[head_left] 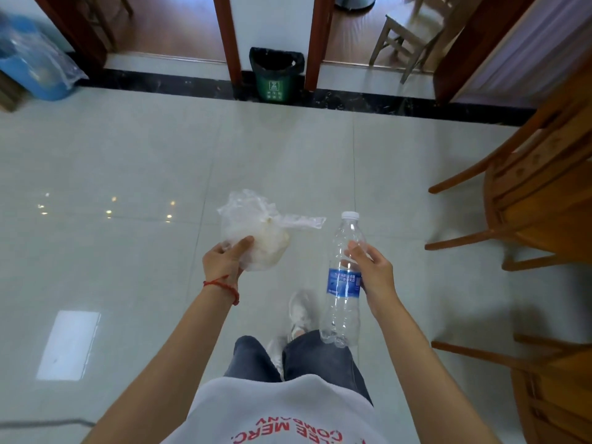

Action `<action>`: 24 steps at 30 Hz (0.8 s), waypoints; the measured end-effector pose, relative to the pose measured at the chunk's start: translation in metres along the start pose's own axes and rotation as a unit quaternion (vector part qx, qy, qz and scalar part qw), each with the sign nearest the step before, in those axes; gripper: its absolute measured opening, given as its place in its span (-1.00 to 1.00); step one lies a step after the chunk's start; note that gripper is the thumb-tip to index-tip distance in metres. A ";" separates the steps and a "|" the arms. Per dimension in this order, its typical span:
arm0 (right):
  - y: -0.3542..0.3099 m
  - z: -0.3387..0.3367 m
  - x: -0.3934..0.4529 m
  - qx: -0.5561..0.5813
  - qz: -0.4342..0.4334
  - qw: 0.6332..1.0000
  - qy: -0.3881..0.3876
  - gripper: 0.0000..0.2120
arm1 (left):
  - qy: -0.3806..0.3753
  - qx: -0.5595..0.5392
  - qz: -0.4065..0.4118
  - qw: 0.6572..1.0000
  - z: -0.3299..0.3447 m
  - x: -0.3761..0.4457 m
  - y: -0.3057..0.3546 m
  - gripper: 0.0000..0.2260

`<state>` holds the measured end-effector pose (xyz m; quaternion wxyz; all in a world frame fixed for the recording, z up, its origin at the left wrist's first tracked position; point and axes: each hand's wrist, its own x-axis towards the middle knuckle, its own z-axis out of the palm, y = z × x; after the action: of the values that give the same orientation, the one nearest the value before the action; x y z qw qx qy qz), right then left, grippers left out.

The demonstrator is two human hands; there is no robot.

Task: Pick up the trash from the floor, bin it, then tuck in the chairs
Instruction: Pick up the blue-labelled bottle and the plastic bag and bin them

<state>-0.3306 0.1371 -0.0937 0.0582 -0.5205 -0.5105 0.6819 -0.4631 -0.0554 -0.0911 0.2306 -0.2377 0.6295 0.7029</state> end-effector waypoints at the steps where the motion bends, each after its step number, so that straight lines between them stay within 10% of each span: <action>1: -0.012 0.006 0.013 0.002 0.001 1.000 0.003 -0.50 | 0.002 -0.003 0.000 1.000 0.009 0.013 0.007 -0.83; 9: -0.120 0.056 0.136 0.017 -0.007 1.000 -0.002 -0.50 | 0.001 -0.004 0.021 1.000 0.101 0.125 0.081 -0.60; 24: -0.296 0.183 0.330 -0.006 -0.003 1.000 -0.020 -0.51 | 0.008 0.017 0.012 1.000 0.227 0.336 0.228 -0.77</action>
<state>-0.7538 0.3620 -0.0956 0.0467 -0.5055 -0.5171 0.6891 -0.8776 0.1554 -0.1022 0.2212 -0.2315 0.6457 0.6933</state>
